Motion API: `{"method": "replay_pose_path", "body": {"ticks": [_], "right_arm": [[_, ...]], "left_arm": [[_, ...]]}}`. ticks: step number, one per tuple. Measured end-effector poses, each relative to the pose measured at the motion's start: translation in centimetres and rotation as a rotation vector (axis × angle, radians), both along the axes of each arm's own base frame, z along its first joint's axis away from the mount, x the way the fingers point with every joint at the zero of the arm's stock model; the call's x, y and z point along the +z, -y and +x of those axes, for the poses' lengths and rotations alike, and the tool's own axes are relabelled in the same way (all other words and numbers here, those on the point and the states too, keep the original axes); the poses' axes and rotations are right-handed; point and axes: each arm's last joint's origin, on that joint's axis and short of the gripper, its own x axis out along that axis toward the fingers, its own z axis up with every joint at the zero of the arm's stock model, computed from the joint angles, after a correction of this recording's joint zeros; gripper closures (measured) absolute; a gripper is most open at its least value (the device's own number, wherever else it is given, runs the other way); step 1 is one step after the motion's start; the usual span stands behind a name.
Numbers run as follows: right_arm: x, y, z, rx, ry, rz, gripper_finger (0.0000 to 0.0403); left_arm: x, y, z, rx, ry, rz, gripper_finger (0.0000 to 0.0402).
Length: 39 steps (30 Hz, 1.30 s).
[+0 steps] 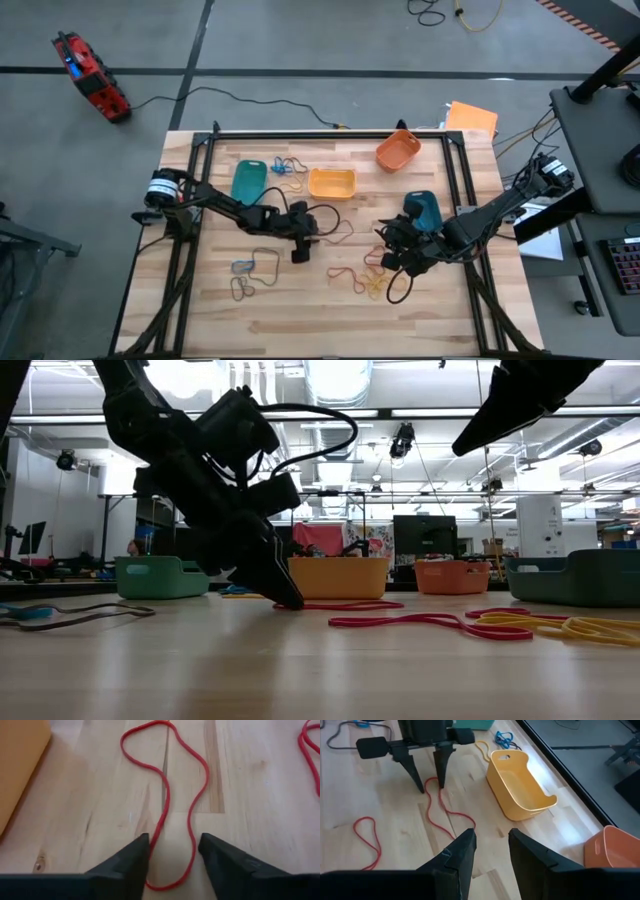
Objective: Sort rubber bands into baskets
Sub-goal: Put the red rubberband into the green bin
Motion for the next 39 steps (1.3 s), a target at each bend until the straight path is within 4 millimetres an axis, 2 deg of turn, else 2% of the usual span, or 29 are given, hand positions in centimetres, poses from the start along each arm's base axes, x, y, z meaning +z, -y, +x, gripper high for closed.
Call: {"method": "replay_pose_path", "body": {"ticks": [6, 8, 15, 25, 28, 31, 34, 39], "right_arm": [[0.0, 0.0, 0.0, 0.002, -0.002, -0.002, 0.0289], [0.0, 0.0, 0.0, 0.002, -0.002, -0.002, 0.0289], [0.0, 0.0, 0.0, 0.005, -0.005, -0.008, 0.0289], [0.0, 0.1, 0.1, 0.004, -0.002, -0.006, 0.0289], [0.0, 0.1, 0.1, 0.003, 0.001, -0.004, 0.0289], [0.0, 0.1, 0.1, 0.003, 0.002, -0.003, 0.0289], [0.0, 0.1, 0.1, 0.003, 0.002, -0.003, 0.0289], [0.0, 0.1, 0.1, 0.003, 0.001, -0.003, 0.0289]], "left_arm": [[-0.1, 0.0, 0.0, 0.003, -0.006, 0.010, 0.0372], [-0.1, -0.1, 0.0, 0.013, -0.005, 0.012, 0.0392], [1.2, 0.9, -0.3, -0.021, 0.035, 0.027, 0.0401], [6.3, 1.8, -0.8, -0.084, 0.208, 0.036, 0.0401], [7.2, 1.9, -1.1, -0.112, 0.214, 0.048, 0.0401], [7.0, 2.0, -1.4, -0.136, 0.177, 0.051, 0.0401], [6.0, 2.0, -1.1, -0.135, 0.149, 0.058, 0.0400], [4.2, 1.6, -0.4, -0.111, 0.132, 0.047, 0.0363]]}}
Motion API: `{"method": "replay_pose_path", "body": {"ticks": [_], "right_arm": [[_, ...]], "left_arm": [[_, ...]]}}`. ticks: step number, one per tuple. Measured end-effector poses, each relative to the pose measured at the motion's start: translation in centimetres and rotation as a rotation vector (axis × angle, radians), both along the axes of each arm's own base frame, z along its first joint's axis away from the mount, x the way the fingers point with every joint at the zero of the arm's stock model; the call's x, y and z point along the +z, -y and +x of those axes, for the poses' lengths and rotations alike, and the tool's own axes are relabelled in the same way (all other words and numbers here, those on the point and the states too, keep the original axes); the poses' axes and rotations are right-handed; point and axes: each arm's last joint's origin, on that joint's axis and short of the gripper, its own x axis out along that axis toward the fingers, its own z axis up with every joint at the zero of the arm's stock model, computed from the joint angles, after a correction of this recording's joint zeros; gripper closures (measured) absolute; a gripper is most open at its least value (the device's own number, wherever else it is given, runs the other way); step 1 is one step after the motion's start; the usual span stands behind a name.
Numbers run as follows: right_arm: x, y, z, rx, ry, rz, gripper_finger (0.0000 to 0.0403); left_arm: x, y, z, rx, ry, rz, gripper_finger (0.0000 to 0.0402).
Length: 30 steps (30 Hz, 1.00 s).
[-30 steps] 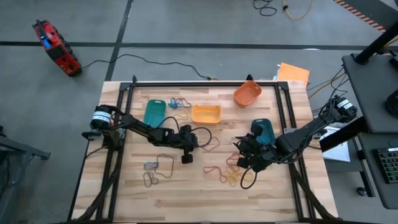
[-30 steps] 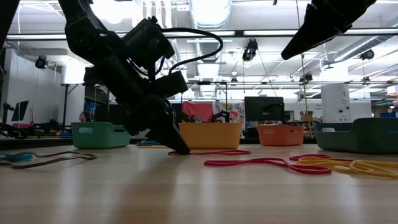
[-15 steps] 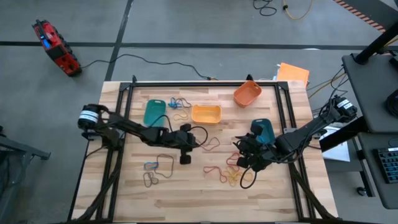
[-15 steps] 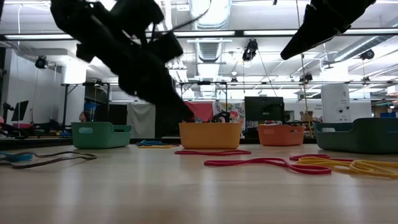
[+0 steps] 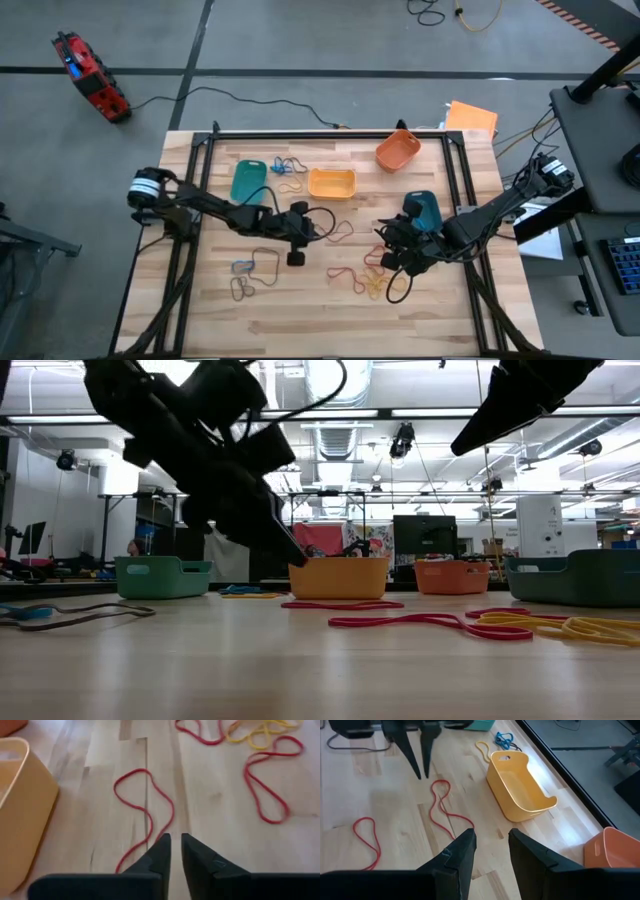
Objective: Sort rubber bands into baskets
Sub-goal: Put the red rubberband into the green bin
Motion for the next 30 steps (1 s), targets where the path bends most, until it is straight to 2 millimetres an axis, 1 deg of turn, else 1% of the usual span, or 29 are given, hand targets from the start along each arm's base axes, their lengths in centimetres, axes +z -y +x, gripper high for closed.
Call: {"method": "replay_pose_path", "body": {"ticks": [6, 10, 13, 16, 20, 23, 26, 30], "right_arm": [[-0.4, 0.1, -0.1, 0.000, -0.007, -0.002, 0.0289], [-0.4, 0.1, -0.1, 0.000, -0.008, -0.002, 0.0289], [-0.4, 0.1, -0.1, 0.001, -0.009, -0.002, 0.0289], [-0.4, 0.1, -0.1, 0.001, -0.009, -0.002, 0.0289], [-0.5, 0.1, -0.1, 0.000, -0.011, -0.003, 0.0289], [-0.6, 0.1, -0.2, 0.001, -0.013, -0.003, 0.0289], [-0.6, 0.1, -0.2, 0.001, -0.015, -0.004, 0.0289], [-0.6, 0.1, -0.2, 0.000, -0.015, -0.005, 0.0289]], "left_arm": [[-1.3, -0.4, 0.9, 0.023, 0.031, -0.012, 0.0281], [-2.8, -0.7, 1.0, 0.026, -0.013, -0.001, 0.0227], [-3.8, -0.7, 1.1, 0.012, -0.027, 0.019, 0.0203], [-4.3, -1.0, 1.4, 0.021, -0.011, 0.016, 0.0195], [-4.9, -1.4, 1.7, 0.034, 0.001, 0.020, 0.0197], [-5.4, -1.7, 1.8, 0.039, -0.011, 0.024, 0.0215], [-6.0, -1.8, 1.8, 0.041, -0.029, 0.024, 0.0257], [-6.7, -1.9, 1.8, 0.039, -0.037, 0.021, 0.0345]]}}
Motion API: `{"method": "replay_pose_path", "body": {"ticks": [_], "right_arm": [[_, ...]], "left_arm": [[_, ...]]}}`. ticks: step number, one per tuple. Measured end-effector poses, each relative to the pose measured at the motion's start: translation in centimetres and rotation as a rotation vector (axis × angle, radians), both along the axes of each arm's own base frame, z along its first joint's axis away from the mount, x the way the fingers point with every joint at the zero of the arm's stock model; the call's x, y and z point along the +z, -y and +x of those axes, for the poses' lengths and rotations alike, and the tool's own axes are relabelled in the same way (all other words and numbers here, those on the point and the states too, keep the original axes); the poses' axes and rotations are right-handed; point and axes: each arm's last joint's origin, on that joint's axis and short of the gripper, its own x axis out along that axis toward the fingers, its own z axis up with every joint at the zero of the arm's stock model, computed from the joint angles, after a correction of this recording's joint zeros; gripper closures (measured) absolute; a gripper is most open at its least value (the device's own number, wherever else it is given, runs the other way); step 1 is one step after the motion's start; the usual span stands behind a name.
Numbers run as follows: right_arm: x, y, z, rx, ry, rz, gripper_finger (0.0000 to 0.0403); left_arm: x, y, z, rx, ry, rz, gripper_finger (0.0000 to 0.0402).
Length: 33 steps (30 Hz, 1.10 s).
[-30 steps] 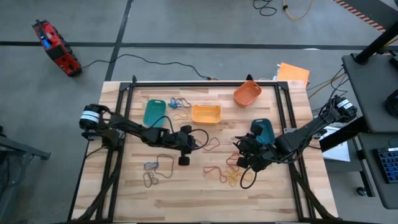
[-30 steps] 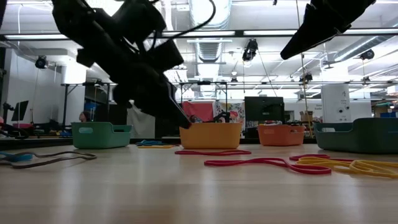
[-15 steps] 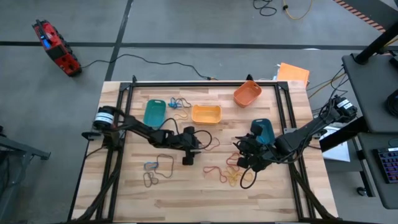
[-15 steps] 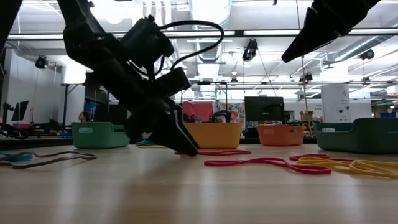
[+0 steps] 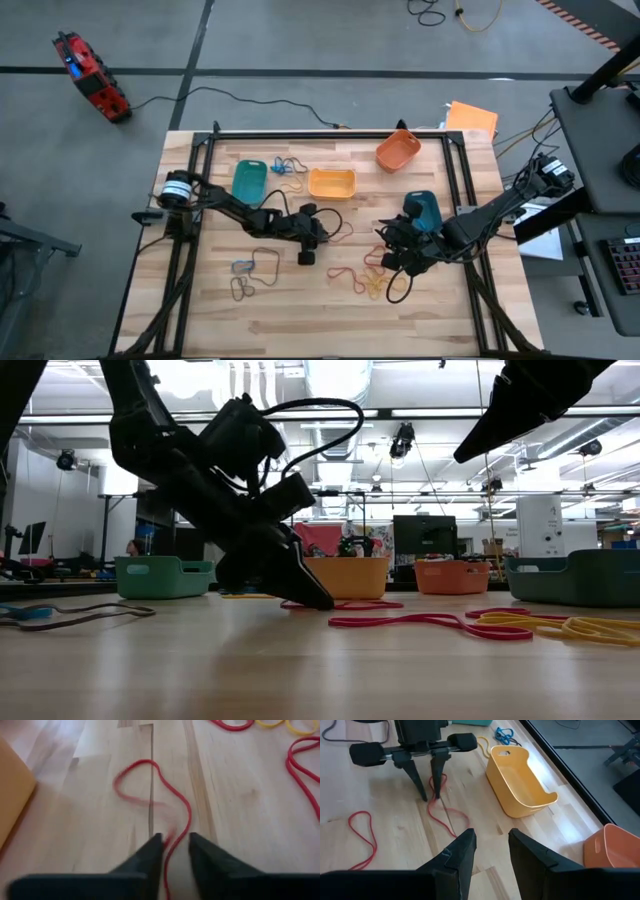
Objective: Sort rubber bands into baskets
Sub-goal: Put the red rubberband into the green bin
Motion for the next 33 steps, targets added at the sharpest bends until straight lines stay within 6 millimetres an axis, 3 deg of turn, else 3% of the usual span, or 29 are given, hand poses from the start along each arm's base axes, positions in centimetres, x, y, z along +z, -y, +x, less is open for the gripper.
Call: {"method": "replay_pose_path", "body": {"ticks": [2, 6, 17, 27, 33], "right_arm": [[0.0, 0.0, 0.0, 0.000, 0.000, 0.000, 0.0289], [0.0, 0.0, 0.0, -0.001, 0.000, 0.000, 0.0289], [0.0, 0.0, 0.0, -0.002, 0.001, 0.000, 0.0289], [-0.2, 0.0, -0.1, -0.002, -0.002, -0.002, 0.0289], [-0.2, 0.0, -0.1, -0.006, 0.001, 0.002, 0.0289]], "left_arm": [[-0.1, -0.1, 0.1, 0.003, 0.009, -0.006, 0.0385], [0.3, -0.1, 0.1, 0.014, 0.026, -0.023, 0.0398], [4.8, 0.2, -0.3, -0.026, 0.143, -0.023, 0.0401], [7.5, 0.9, -1.9, -0.051, 0.247, -0.037, 0.0401], [10.6, 1.4, -3.3, -0.022, 0.351, -0.023, 0.0401]]}}
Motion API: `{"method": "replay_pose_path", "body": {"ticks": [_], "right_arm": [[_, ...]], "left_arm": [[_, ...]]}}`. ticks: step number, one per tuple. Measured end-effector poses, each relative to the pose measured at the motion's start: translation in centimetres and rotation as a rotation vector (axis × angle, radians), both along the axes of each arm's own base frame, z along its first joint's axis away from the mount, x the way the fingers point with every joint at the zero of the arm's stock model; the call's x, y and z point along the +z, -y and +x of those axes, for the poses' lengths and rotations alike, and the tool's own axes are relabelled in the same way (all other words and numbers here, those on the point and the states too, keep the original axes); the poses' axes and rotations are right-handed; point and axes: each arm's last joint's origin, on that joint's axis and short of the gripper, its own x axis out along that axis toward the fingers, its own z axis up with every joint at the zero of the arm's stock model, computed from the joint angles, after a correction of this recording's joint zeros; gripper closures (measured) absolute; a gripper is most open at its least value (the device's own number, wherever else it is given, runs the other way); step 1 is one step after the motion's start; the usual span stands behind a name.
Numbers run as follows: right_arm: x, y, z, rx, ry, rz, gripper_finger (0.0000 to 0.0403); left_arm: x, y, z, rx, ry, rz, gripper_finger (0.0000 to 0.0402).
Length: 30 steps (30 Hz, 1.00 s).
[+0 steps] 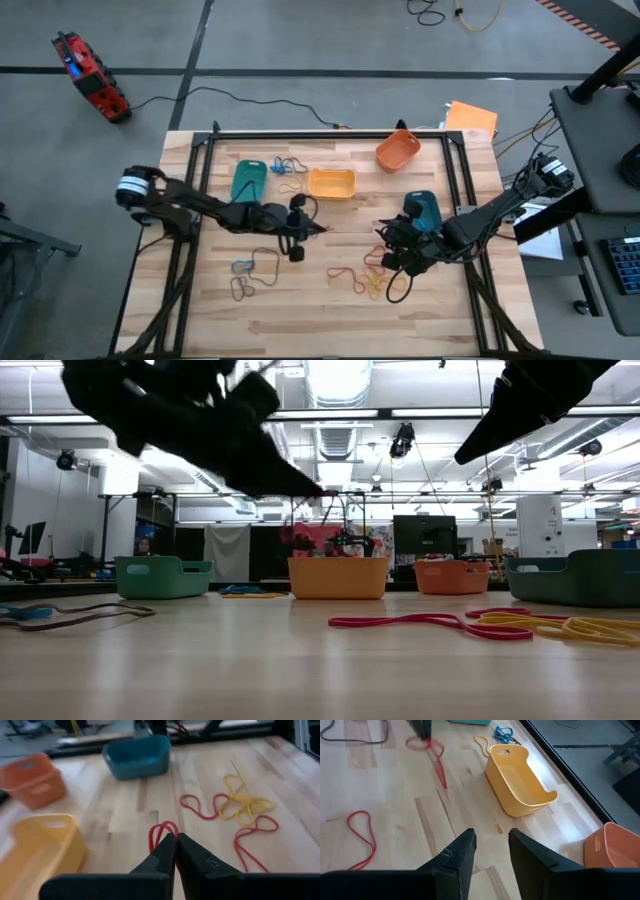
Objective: Sort rubber bands into baskets
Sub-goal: Put the red rubberband into the green bin
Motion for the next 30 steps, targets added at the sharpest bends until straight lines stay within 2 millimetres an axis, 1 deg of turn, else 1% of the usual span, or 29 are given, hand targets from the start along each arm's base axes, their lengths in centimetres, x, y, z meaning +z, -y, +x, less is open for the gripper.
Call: {"method": "replay_pose_path", "body": {"ticks": [5, 9, 12, 14, 17, 20, 22, 27, 30], "right_arm": [[0.0, 0.0, 0.0, 0.000, 0.000, 0.000, 0.0289], [-0.1, 0.0, 0.0, -0.001, -0.002, -0.001, 0.0289], [-0.1, 0.0, 0.0, -0.001, -0.001, -0.001, 0.0289], [-0.1, 0.0, 0.0, -0.001, 0.002, 0.000, 0.0289], [-0.1, 0.0, 0.0, -0.001, 0.002, 0.000, 0.0289], [-0.1, 0.0, 0.0, -0.001, 0.003, 0.000, 0.0289], [-0.1, 0.0, 0.0, -0.001, 0.006, 0.001, 0.0289], [-0.1, 0.0, 0.0, 0.005, 0.003, -0.005, 0.0289], [-0.1, 0.0, 0.0, 0.004, 0.004, -0.005, 0.0289]], "left_arm": [[2.4, -0.6, -2.4, 0.168, 0.058, 0.046, 0.0401], [3.4, -1.4, -4.8, 0.399, 0.034, 0.097, 0.0401], [3.8, -2.2, -6.7, 0.630, 0.022, 0.150, 0.0401], [3.7, -2.7, -8.2, 0.770, 0.002, 0.173, 0.0401], [3.6, -3.6, -10.2, 0.895, -0.017, 0.132, 0.0401], [3.3, -4.5, -11.8, 0.981, -0.039, 0.072, 0.0401], [3.1, -5.0, -12.6, 1.008, -0.047, 0.035, 0.0401], [3.2, -6.3, -13.5, 0.974, -0.052, -0.110, 0.0402], [3.5, -7.2, -13.9, 0.967, -0.070, -0.162, 0.0402]]}}
